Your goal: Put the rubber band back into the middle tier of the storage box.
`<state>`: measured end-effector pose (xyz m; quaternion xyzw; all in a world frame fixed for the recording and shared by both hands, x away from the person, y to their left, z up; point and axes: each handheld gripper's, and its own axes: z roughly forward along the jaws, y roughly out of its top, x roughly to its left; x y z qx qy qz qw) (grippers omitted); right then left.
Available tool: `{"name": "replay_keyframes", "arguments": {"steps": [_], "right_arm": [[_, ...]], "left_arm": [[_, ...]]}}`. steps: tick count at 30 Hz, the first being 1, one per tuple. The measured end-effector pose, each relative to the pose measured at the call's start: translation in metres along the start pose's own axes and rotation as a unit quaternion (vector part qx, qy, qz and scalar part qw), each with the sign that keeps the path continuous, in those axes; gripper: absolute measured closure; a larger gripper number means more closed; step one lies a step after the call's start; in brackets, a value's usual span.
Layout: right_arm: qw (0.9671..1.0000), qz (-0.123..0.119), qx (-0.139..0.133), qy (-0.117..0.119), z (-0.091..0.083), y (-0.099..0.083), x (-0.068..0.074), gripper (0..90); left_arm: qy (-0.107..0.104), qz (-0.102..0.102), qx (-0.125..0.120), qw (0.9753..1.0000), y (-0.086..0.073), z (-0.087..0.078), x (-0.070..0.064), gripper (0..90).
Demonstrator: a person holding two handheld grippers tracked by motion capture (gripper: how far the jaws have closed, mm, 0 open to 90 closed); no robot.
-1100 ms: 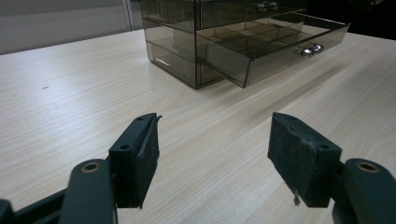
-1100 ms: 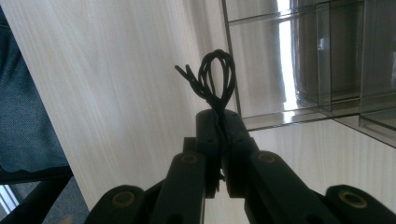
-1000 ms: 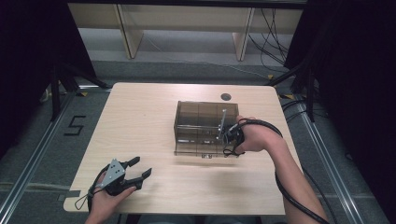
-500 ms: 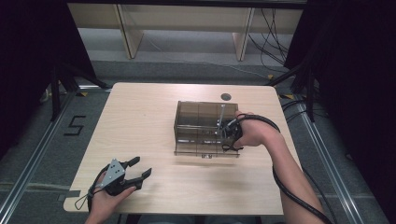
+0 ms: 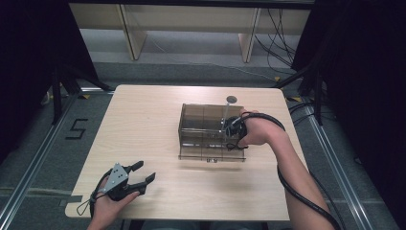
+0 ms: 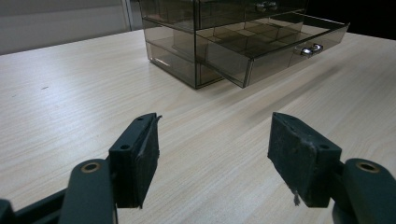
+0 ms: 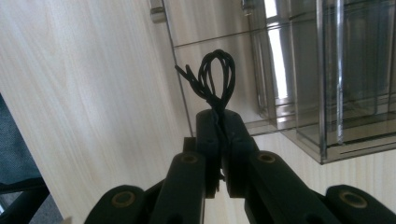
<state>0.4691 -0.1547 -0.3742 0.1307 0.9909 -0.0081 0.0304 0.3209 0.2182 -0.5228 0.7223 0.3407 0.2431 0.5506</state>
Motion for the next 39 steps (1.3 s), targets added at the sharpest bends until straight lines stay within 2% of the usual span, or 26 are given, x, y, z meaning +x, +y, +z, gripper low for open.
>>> {"name": "replay_keyframes", "arguments": {"steps": [4, 5, 8, 9, 12, 18, 19, 20, 21, 23, 24, 26, 31, 32, 33, 35, 39], "right_arm": [[0.9999, -0.01, -0.007, -0.001, 0.002, 0.001, -0.004, 87.6], [1.0, -0.001, -0.005, 0.0, 0.002, 0.001, -0.004, 87.5], [1.0, -0.006, -0.006, 0.0, 0.004, 0.002, -0.006, 87.5], [1.0, 0.008, -0.003, -0.001, 0.004, 0.002, -0.005, 87.5], [1.0, -0.004, -0.006, 0.0, 0.006, 0.002, -0.008, 87.5], [0.9999, 0.006, -0.008, -0.003, 0.007, 0.003, -0.009, 87.5], [0.9999, -0.006, -0.011, -0.007, 0.007, 0.004, -0.01, 87.5], [1.0, 0.003, -0.008, -0.002, 0.006, 0.004, -0.009, 87.5], [0.9999, -0.004, -0.011, -0.005, 0.007, 0.004, -0.011, 87.5], [0.9999, -0.001, -0.01, -0.006, 0.007, 0.005, -0.01, 87.5], [0.9999, 0.01, -0.011, -0.003, 0.008, 0.005, -0.01, 87.5], [0.9999, -0.004, -0.01, -0.007, 0.008, 0.006, -0.012, 87.5], [0.9999, 0.01, -0.004, -0.004, 0.01, 0.007, -0.011, 87.5], [1.0, -0.003, -0.008, -0.004, 0.012, 0.007, -0.012, 87.5], [1.0, 0.005, -0.008, -0.002, 0.013, 0.007, -0.011, 87.5], [1.0, -0.003, -0.007, -0.004, 0.014, 0.007, -0.012, 87.5], [1.0, 0.005, -0.006, 0.002, 0.017, 0.007, -0.012, 87.4]], "left_arm": [[0.0, 0.0, -0.001, 1.0, 0.0, 0.0, 0.0, 33.1], [0.0, 0.0, 0.0, 1.0, 0.0, 0.0, 0.0, 33.1], [0.0, 0.0, 0.0, 1.0, 0.0, 0.0, 0.0, 33.2], [0.0, 0.0, 0.0, 1.0, 0.0, 0.0, 0.0, 33.1], [-0.001, 0.001, 0.0, 1.0, 0.0, 0.0, 0.0, 33.1], [-0.001, 0.0, 0.001, 1.0, 0.0, 0.0, 0.0, 33.1], [-0.001, 0.0, 0.0, 1.0, 0.0, 0.0, 0.0, 33.2], [-0.001, 0.0, 0.0, 1.0, 0.0, 0.0, 0.0, 33.1], [-0.001, 0.001, 0.0, 1.0, 0.0, 0.0, 0.0, 33.1], [-0.001, 0.001, 0.001, 1.0, 0.0, 0.0, 0.0, 33.2], [-0.001, 0.0, 0.001, 1.0, 0.0, 0.0, 0.0, 33.1], [-0.001, 0.0, 0.001, 1.0, 0.0, 0.0, 0.0, 33.2], [-0.001, 0.0, 0.001, 1.0, 0.0, 0.0, 0.0, 33.1], [-0.001, 0.0, 0.001, 1.0, 0.0, 0.0, 0.0, 33.2], [-0.001, 0.0, 0.0, 1.0, 0.0, 0.0, 0.0, 33.2], [-0.001, 0.0, 0.001, 1.0, 0.0, 0.0, 0.0, 33.1], [-0.001, 0.0, 0.0, 1.0, 0.0, 0.0, 0.0, 33.1]]}}
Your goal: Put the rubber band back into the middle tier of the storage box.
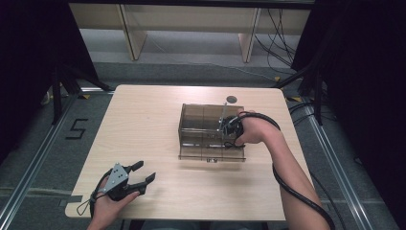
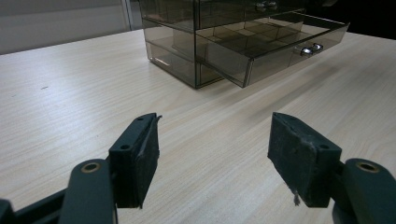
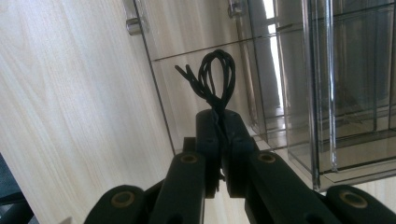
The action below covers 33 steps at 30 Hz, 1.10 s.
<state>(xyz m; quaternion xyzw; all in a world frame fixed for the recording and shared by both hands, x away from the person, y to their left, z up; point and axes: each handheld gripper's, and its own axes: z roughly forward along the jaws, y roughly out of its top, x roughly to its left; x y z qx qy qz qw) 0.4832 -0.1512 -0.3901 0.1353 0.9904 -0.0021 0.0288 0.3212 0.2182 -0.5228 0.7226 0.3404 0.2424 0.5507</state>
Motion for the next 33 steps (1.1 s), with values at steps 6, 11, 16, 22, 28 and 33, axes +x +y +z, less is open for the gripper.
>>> {"name": "replay_keyframes", "arguments": {"steps": [6, 11, 16, 22, 28, 33], "right_arm": [[1.0, -0.005, 0.0, 0.002, 0.004, 0.001, -0.001, 87.3], [1.0, -0.001, 0.007, 0.004, 0.007, 0.003, 0.0, 87.2], [0.9999, 0.007, 0.009, 0.012, 0.011, 0.005, 0.0, 87.1], [0.9999, -0.001, 0.003, 0.016, 0.019, 0.004, -0.002, 85.6], [0.9997, 0.017, 0.003, 0.018, 0.025, 0.001, -0.003, 80.9], [0.9994, 0.018, -0.005, 0.028, 0.026, 0.0, -0.003, 78.5]], "left_arm": [[0.0, 0.0, 0.0, 1.0, 0.0, 0.0, 0.0, 33.1], [0.0, 0.001, 0.0, 1.0, 0.0, 0.0, 0.0, 33.1], [0.0, 0.0, 0.0, 1.0, 0.0, 0.0, 0.0, 33.1], [0.0, 0.002, -0.001, 1.0, 0.0, 0.0, 0.0, 33.1], [0.0, -0.001, 0.0, 1.0, 0.0, 0.0, 0.0, 33.1], [0.0, 0.0, 0.0, 1.0, 0.0, 0.0, 0.0, 33.1]]}}
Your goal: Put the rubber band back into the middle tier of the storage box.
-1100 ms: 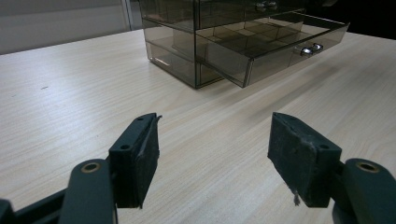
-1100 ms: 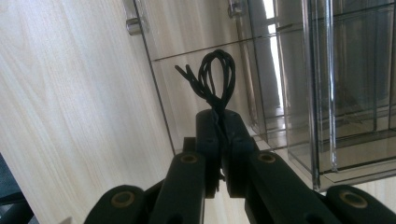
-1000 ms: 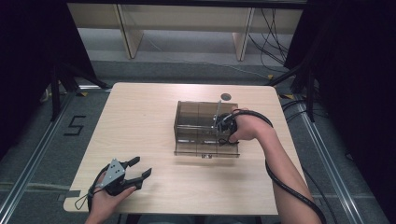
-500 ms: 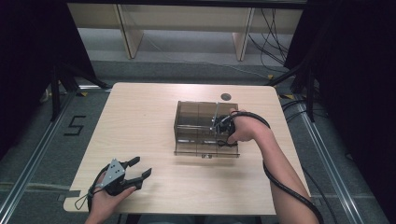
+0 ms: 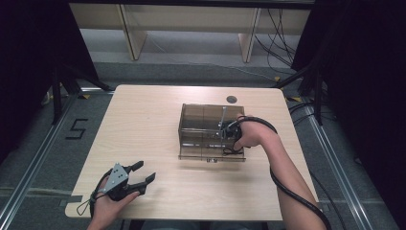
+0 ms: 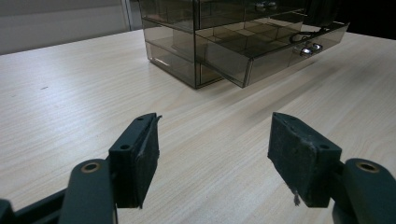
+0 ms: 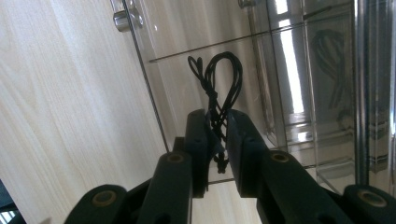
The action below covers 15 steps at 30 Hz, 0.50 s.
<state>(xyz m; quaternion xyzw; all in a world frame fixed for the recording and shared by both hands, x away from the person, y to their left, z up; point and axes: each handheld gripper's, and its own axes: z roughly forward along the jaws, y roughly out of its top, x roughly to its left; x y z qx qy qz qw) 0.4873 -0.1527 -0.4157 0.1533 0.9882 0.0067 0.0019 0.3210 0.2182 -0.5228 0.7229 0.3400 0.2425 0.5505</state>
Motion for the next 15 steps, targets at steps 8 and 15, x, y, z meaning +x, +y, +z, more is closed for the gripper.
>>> {"name": "replay_keyframes", "arguments": {"steps": [8, 15], "right_arm": [[0.9998, -0.012, 0.001, -0.014, -0.006, -0.002, 0.0, 77.6], [0.9999, -0.004, 0.001, -0.013, -0.011, -0.005, 0.002, 77.3]], "left_arm": [[0.0, 0.0, 0.0, 1.0, 0.0, 0.0, 0.0, 33.1], [0.0, 0.001, 0.001, 1.0, 0.0, 0.0, 0.0, 33.1]]}}
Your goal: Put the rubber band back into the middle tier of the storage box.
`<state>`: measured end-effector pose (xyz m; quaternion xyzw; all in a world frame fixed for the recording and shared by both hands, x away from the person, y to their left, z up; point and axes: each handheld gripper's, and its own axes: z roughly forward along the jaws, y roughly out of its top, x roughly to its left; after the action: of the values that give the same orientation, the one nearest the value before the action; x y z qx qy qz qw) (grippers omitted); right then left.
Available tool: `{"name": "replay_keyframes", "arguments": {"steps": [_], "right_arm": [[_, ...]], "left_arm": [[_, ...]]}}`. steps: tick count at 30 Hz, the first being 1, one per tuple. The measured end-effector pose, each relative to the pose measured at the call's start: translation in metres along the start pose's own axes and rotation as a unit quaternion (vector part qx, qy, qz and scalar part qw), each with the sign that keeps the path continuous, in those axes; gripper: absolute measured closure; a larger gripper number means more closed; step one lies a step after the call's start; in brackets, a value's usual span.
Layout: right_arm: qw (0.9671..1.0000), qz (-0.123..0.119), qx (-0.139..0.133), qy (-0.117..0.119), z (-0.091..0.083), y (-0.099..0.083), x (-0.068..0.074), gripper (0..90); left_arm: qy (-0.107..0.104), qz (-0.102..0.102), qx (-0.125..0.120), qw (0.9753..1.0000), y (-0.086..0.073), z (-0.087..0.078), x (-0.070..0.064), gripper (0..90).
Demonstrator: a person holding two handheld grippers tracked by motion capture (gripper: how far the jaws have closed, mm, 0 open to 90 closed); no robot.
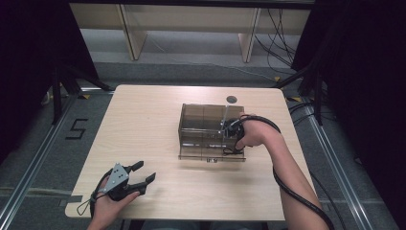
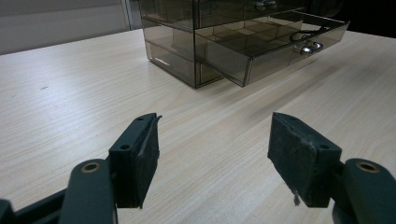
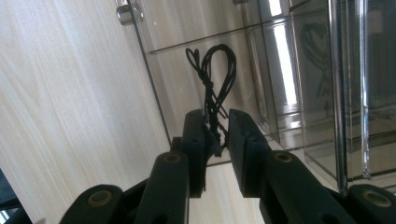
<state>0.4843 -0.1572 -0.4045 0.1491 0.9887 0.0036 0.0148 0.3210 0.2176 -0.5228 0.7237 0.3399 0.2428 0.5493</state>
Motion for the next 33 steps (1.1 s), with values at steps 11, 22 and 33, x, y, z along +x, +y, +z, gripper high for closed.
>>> {"name": "replay_keyframes", "arguments": {"steps": [11, 22, 33], "right_arm": [[0.9999, -0.001, 0.002, -0.014, -0.009, -0.009, 0.009, 74.1], [1.0, 0.001, 0.0, -0.009, -0.017, -0.027, 0.015, 72.3], [0.9996, 0.026, 0.001, -0.006, -0.008, -0.058, 0.027, 71.4]], "left_arm": [[0.0, -0.001, -0.001, 1.0, 0.0, 0.0, 0.0, 33.2], [0.001, -0.002, -0.001, 1.0, 0.0, 0.0, 0.0, 33.1], [0.002, -0.002, 0.002, 1.0, 0.0, 0.0, 0.0, 33.2]]}}
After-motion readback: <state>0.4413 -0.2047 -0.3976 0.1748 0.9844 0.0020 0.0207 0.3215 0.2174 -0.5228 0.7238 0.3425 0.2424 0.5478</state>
